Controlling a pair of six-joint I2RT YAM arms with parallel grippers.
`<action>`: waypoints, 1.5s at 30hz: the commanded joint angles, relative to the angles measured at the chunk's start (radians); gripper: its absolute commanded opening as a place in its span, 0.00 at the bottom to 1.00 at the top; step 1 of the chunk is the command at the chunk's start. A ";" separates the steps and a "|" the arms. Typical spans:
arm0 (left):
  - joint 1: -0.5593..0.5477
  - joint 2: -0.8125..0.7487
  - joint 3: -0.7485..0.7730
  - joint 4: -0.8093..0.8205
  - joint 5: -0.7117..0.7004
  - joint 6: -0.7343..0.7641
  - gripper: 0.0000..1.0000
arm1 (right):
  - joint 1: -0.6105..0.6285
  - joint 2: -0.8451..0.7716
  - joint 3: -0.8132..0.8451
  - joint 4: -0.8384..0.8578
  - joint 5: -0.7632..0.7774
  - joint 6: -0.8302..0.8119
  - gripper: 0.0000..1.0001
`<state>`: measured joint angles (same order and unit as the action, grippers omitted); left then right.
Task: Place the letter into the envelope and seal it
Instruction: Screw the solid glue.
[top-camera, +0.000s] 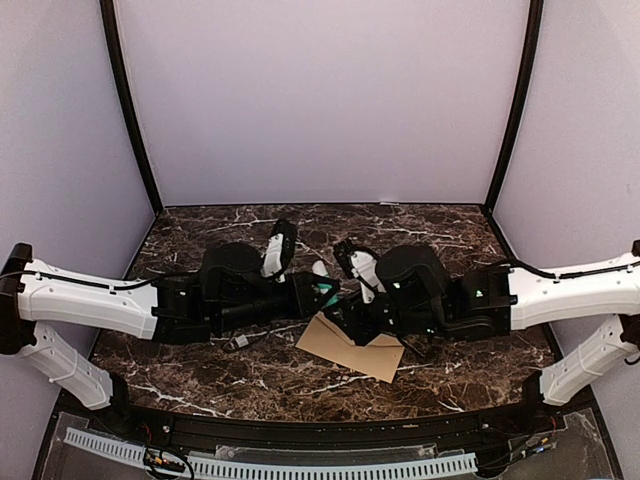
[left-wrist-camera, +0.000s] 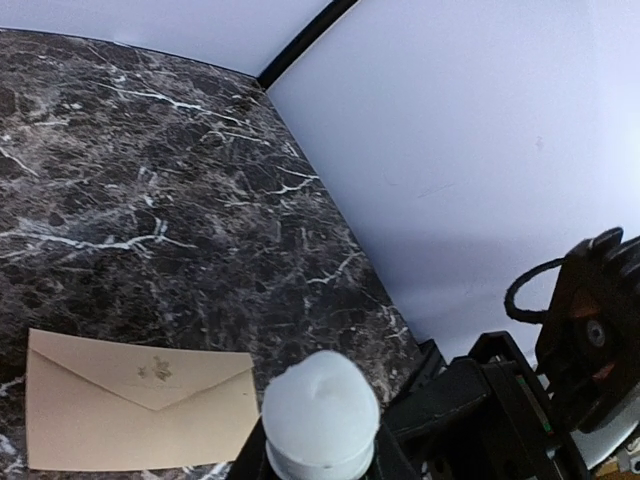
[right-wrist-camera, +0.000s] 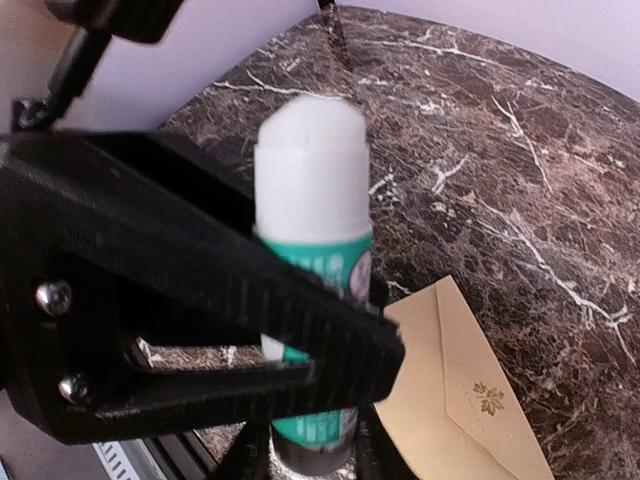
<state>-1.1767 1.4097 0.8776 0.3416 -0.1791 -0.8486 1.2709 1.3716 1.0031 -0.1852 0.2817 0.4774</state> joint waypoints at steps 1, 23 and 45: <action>-0.013 -0.051 -0.038 0.134 0.189 -0.030 0.00 | 0.000 -0.129 -0.075 0.282 -0.109 -0.005 0.40; 0.000 -0.152 -0.132 0.543 0.643 0.074 0.00 | -0.106 -0.324 -0.450 0.993 -0.835 0.225 0.60; -0.004 -0.119 -0.101 0.564 0.676 0.076 0.00 | -0.059 -0.160 -0.400 1.153 -0.886 0.287 0.31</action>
<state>-1.1782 1.2919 0.7494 0.8619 0.4793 -0.7891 1.2011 1.1992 0.5743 0.8757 -0.5873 0.7452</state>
